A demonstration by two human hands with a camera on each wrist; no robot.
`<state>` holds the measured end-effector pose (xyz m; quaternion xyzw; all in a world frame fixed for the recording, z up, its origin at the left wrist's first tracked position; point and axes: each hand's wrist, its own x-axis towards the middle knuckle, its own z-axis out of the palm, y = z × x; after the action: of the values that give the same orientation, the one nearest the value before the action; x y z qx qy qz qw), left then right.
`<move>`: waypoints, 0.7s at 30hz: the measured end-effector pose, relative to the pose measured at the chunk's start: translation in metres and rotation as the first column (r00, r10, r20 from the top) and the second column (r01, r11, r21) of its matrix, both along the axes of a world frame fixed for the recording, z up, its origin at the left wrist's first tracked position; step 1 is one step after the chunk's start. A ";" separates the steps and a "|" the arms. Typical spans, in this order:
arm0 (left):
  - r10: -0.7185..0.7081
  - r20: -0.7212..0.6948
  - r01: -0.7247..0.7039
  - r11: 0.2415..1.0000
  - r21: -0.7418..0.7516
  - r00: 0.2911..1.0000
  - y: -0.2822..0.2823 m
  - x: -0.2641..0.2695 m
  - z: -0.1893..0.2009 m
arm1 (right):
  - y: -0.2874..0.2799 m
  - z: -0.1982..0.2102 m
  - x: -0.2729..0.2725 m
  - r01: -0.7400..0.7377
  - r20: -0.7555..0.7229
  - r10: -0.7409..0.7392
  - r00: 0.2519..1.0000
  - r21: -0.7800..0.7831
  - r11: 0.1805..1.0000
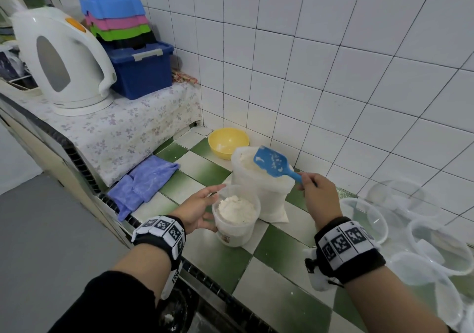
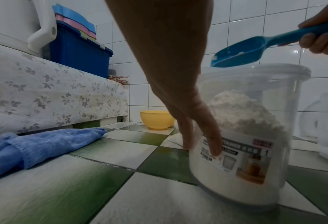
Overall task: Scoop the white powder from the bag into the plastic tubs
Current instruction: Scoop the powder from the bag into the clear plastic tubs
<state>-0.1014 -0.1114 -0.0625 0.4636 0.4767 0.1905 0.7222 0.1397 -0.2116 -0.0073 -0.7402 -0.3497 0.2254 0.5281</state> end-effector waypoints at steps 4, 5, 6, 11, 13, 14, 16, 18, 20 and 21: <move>-0.015 -0.008 0.015 1.000 0.006 1.000 0.001 -0.001 0.000 | 0.018 -0.011 0.006 0.038 0.125 -0.022 0.992 -0.130 0.991; -0.020 -0.010 0.020 1.000 0.007 1.000 0.002 -0.001 0.000 | 0.022 -0.013 0.006 0.038 0.153 -0.012 0.988 -0.166 0.985; -0.026 -0.013 0.026 1.000 0.010 1.000 0.002 -0.001 0.000 | 0.025 -0.016 0.006 0.038 0.171 -0.005 0.985 -0.193 0.980; -0.063 -0.044 0.064 0.997 0.031 0.997 0.006 -0.004 0.000 | 0.041 -0.025 0.001 0.004 0.215 0.065 0.974 -0.309 0.951; -0.076 -0.063 0.079 0.996 0.046 0.995 0.008 -0.005 0.000 | 0.046 -0.026 -0.001 -0.015 0.237 0.108 0.965 -0.365 0.931; -0.079 -0.071 0.083 0.995 0.056 0.994 0.009 -0.006 0.001 | 0.048 -0.026 -0.001 -0.021 0.246 0.124 0.961 -0.385 0.923; -0.082 -0.077 0.087 0.994 0.072 0.994 0.010 -0.007 0.001 | 0.050 -0.025 -0.002 -0.026 0.251 0.140 0.958 -0.407 0.913; -0.086 -0.071 0.092 0.992 0.082 0.994 0.012 -0.008 0.001 | 0.049 -0.025 -0.002 -0.025 0.229 0.124 0.966 -0.391 0.920; -0.090 -0.060 0.095 0.991 0.090 0.994 0.014 -0.009 0.000 | 0.044 -0.024 -0.002 -0.015 0.235 0.112 0.966 -0.380 0.925; -0.093 -0.048 0.098 0.991 0.093 0.994 0.016 -0.010 -0.001 | 0.041 -0.024 -0.003 -0.008 0.243 0.106 0.964 -0.377 0.926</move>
<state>-0.1109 -0.0957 -0.0632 0.5238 0.4601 0.1680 0.6969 0.1372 -0.1706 -0.0314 -0.8393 -0.3880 0.2045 0.3211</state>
